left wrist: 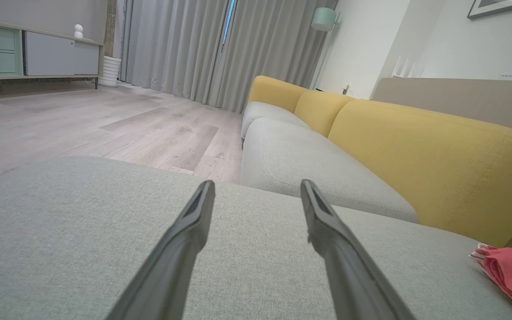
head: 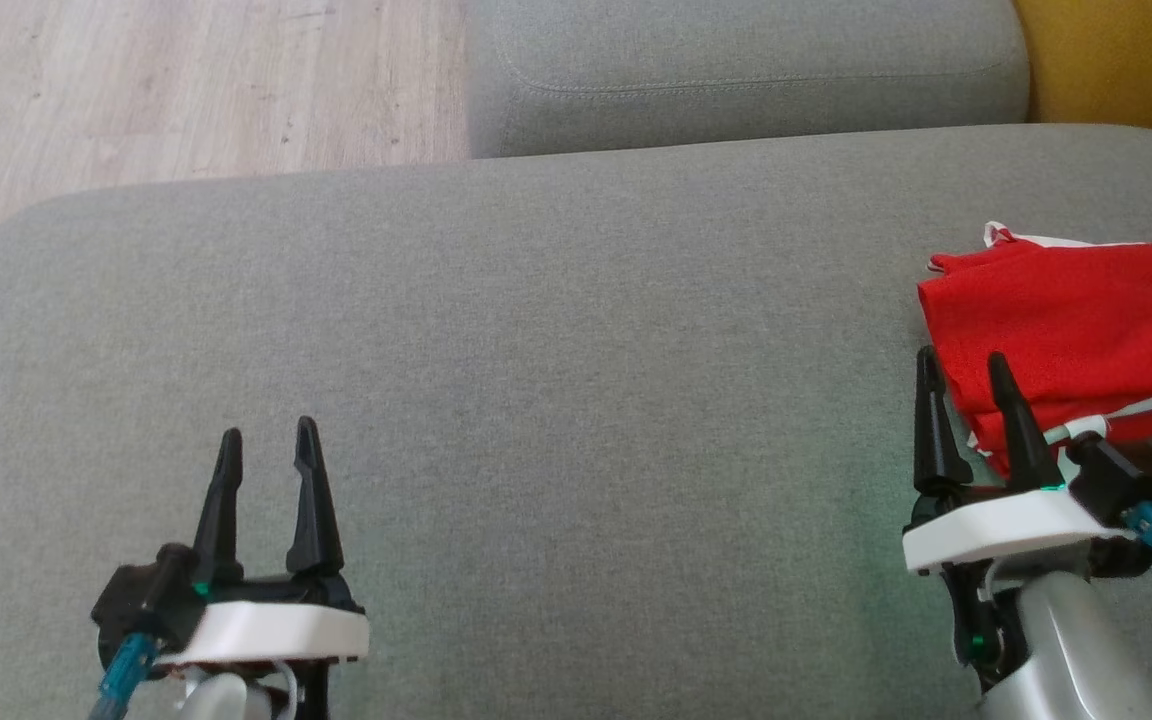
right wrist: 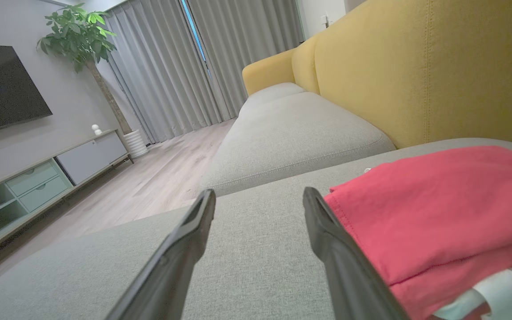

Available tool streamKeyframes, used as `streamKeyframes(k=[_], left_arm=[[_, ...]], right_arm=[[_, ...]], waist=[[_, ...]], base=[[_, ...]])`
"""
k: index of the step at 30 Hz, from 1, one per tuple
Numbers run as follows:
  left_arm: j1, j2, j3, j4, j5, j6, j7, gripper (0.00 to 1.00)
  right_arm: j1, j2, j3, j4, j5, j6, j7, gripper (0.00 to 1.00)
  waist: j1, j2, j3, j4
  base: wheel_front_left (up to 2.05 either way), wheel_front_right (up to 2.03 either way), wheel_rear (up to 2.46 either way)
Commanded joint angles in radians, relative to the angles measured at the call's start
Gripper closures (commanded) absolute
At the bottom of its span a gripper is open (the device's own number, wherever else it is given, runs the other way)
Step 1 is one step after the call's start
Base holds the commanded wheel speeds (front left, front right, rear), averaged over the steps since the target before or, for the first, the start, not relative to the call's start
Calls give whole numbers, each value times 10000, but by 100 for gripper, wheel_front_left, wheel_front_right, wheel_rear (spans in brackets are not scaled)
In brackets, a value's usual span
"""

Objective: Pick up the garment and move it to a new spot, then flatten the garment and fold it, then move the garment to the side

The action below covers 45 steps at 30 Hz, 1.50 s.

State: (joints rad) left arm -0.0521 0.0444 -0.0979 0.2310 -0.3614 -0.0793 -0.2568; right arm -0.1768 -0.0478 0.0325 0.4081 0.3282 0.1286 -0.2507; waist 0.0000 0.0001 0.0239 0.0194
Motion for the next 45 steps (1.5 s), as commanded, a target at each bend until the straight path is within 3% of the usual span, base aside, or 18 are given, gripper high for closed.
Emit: streamKeyframes(k=[1,18,19,22,45], left_arm=[[-243,58,342,-241,-40,-18,-49,0],[-176,58,507,-291,-323,121,-49,0],[4,-2,85,41,-285,87,3,100],[104,-17,29,507,-305,85,16,100],[-24,-3,429,442,-2647,-30,724,100]], right_arm=[[-235,-25,259,-370,-14,21,-109,0],[-216,-24,472,-369,159,21,-110,0],[25,2,220,-26,130,0,0,100],[200,21,232,399,164,0,28,100],[295,12,-95,6,2595,4,724,100]], waist=[[0,-1,-14,-5],[0,-1,-87,-87],[0,-1,-88,-89],[1,-1,-89,-91],[1,-1,-112,-111]], base=[[0,0,0],[0,0,0],[0,0,0],[0,0,0],[0,0,0]])
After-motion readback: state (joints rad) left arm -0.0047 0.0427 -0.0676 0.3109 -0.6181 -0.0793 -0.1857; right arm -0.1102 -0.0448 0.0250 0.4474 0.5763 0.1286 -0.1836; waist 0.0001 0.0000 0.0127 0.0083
